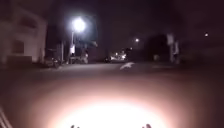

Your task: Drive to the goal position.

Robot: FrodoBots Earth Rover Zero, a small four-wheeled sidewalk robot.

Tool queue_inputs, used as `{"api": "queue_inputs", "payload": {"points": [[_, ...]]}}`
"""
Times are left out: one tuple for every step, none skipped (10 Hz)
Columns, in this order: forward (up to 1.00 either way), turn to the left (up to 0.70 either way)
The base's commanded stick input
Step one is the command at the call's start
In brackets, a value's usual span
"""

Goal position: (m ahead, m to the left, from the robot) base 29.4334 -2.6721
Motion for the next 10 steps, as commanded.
{"api": "queue_inputs", "payload": {"points": [[1.0,0.0],[1.0,0.0],[1.0,0.0],[1.0,0.0],[1.0,0.0],[1.0,0.0],[1.0,0.0],[1.0,0.0],[1.0,0.0],[1.0,-0.32]]}}
